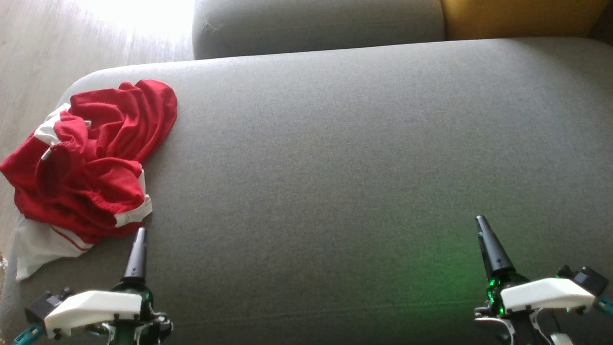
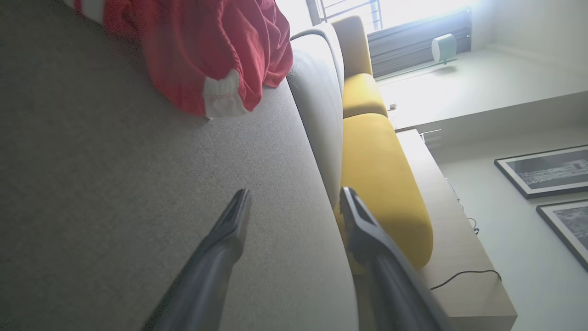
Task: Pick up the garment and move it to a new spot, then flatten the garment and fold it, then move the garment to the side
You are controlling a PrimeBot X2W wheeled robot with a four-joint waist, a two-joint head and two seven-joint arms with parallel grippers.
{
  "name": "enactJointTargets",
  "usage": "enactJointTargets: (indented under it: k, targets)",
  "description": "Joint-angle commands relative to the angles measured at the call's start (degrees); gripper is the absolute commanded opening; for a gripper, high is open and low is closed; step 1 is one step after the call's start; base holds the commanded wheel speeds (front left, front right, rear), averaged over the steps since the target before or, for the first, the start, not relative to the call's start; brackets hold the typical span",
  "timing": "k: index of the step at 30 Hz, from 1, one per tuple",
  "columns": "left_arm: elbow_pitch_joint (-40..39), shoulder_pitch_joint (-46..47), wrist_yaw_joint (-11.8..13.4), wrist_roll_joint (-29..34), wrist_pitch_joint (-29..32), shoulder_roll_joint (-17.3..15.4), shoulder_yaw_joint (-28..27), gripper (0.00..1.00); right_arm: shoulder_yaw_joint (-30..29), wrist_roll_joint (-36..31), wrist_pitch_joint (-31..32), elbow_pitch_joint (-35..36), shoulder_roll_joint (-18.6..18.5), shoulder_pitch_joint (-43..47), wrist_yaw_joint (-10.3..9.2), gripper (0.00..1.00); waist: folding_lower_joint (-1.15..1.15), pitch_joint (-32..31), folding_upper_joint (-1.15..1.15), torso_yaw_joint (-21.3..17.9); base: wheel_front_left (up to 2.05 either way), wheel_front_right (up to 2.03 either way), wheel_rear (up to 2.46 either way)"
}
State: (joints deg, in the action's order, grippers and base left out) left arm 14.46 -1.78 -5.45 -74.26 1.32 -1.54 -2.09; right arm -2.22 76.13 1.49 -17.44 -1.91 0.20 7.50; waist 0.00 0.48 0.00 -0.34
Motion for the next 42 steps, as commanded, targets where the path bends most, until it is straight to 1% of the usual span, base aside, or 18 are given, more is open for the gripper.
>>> enactJointTargets:
  k: [1, 8, 15, 16, 24, 42]
  targets:
    - [-2.65, 2.48, 0.24, 1.74, -0.56, -0.60, 0.10, 1.00, 0.72, -1.73, -0.59, 2.43, -0.35, -3.20, 0.00, 1.00, 0.00, 0.01, 0.00, 0.00, 0.00, 0.00, 0.00]
    - [-4.39, 2.13, 1.67, 8.10, -1.74, -0.66, 1.05, 1.00, 2.40, -10.29, -1.77, 4.02, -0.39, -3.34, 0.00, 1.00, 0.00, 0.10, 0.00, -0.07, 0.00, 0.00, 0.00]
    - [-5.83, 1.99, 2.59, 13.76, -2.91, -0.71, 2.01, 1.00, 3.91, -16.71, -2.95, 5.38, -0.44, -3.46, 0.00, 1.00, 0.00, 0.07, 0.00, -0.13, 0.00, 0.00, 0.00]
    - [-6.16, 1.92, 2.93, 15.32, -3.24, -0.73, 2.16, 1.00, 4.19, -18.20, -3.29, 5.68, -0.45, -3.48, 0.00, 1.00, 0.00, 0.03, 0.00, -0.15, 0.00, 0.00, 0.00]
    - [-7.65, 1.55, 4.41, 21.28, -4.58, -0.79, 2.49, 1.00, 5.13, -23.51, -4.64, 6.97, -0.51, -3.47, 0.00, 1.00, 0.00, -0.25, 0.00, -0.26, 0.00, 0.00, 0.00]
    - [-10.88, 1.15, 6.43, 34.77, -7.42, -1.13, 4.10, 1.00, 7.89, -35.91, -7.51, 9.39, -0.62, -4.02, -0.01, 1.00, 0.00, -0.39, 0.00, -0.59, 0.00, 0.00, 0.00]
